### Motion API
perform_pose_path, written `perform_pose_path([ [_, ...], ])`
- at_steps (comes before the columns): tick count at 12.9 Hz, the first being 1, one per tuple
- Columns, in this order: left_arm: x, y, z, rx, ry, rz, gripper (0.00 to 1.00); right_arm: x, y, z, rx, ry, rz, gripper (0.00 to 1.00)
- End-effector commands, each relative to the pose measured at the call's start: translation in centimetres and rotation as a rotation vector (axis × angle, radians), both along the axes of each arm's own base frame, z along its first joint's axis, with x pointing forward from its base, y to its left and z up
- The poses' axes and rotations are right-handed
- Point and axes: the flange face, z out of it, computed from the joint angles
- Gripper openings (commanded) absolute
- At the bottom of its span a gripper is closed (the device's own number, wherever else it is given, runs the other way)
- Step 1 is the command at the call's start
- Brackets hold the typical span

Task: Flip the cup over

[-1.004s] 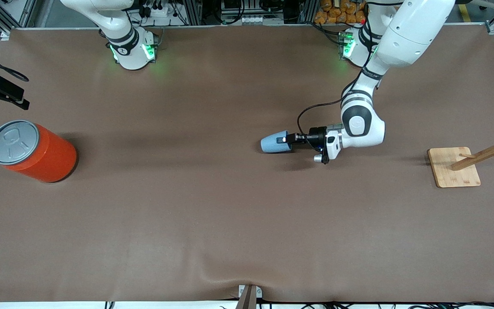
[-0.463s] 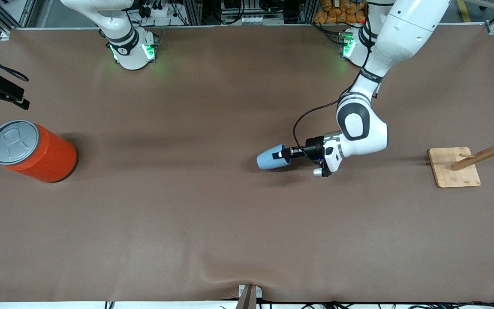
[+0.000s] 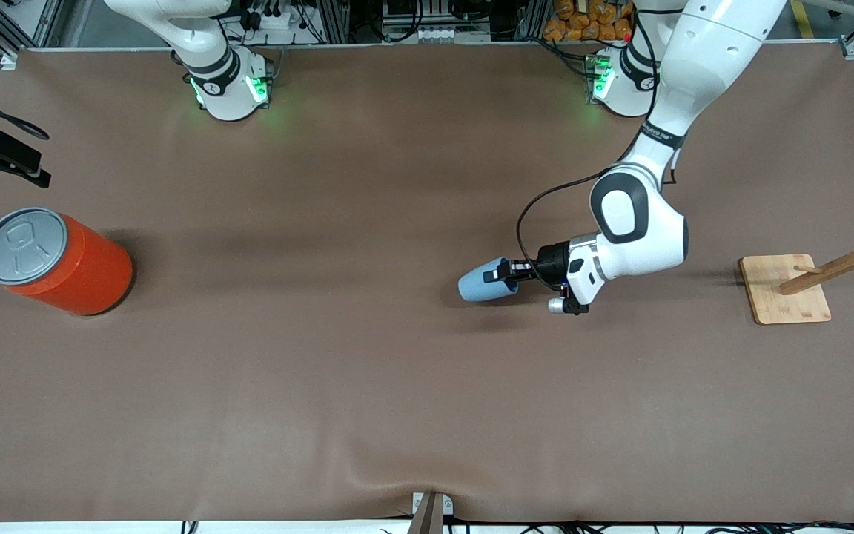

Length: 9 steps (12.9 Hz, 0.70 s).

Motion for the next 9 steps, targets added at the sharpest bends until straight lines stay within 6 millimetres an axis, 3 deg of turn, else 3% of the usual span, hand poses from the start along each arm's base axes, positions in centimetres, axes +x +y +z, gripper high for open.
perform_pose_path([
  [1,0.6,0.5,2.6,0.051,-0.016,-0.002,0.00,-0.7,-0.1,0.4,-0.006,0.002,0.014,1.00],
  [5,2.2,3.9,3.4,0.108,-0.060,-0.006,0.00,-0.7,-0.1,0.3,-0.004,0.003,0.014,1.00],
  [9,3.2,5.8,4.0,0.159,-0.097,-0.035,0.00,-0.7,0.0,0.3,-0.004,0.008,0.016,1.00],
])
